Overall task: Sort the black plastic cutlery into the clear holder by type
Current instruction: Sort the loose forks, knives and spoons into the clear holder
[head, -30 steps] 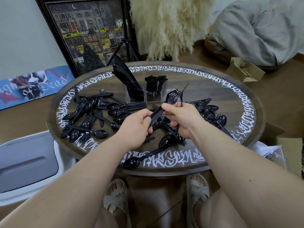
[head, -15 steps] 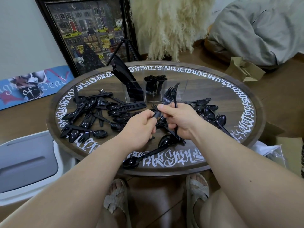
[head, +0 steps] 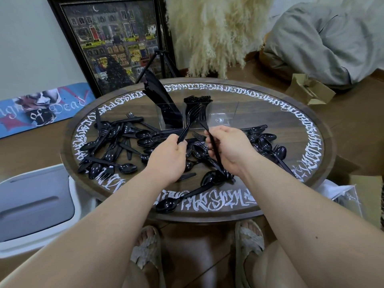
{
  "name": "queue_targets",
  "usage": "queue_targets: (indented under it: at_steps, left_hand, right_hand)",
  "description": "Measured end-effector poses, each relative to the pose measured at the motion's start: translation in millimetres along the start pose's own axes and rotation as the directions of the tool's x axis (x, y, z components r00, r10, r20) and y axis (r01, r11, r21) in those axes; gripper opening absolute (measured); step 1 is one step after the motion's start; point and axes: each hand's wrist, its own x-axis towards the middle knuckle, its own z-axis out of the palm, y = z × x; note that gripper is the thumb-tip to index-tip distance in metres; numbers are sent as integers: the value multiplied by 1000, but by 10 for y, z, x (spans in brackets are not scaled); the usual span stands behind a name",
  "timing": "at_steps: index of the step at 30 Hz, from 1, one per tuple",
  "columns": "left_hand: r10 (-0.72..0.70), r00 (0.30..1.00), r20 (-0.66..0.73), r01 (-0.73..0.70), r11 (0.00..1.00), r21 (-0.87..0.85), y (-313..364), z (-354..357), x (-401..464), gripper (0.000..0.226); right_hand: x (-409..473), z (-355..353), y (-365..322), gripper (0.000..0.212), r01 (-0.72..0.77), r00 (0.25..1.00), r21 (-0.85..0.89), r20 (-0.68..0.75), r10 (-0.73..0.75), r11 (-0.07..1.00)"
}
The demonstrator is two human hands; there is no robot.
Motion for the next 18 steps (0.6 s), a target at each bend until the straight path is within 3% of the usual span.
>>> queue_targets:
  at_steps: [8, 18]
  left_hand:
    - [1, 998, 58, 3, 998, -63, 67, 11, -25, 39]
    - [120, 983, 139, -126, 991, 35, 51, 4, -41, 31]
  right_hand:
    - [-22, 67, -49, 13, 16, 1000, 125, -9, -15, 992]
    - [-21, 93, -62, 13, -70, 998, 290, 30, 64, 955]
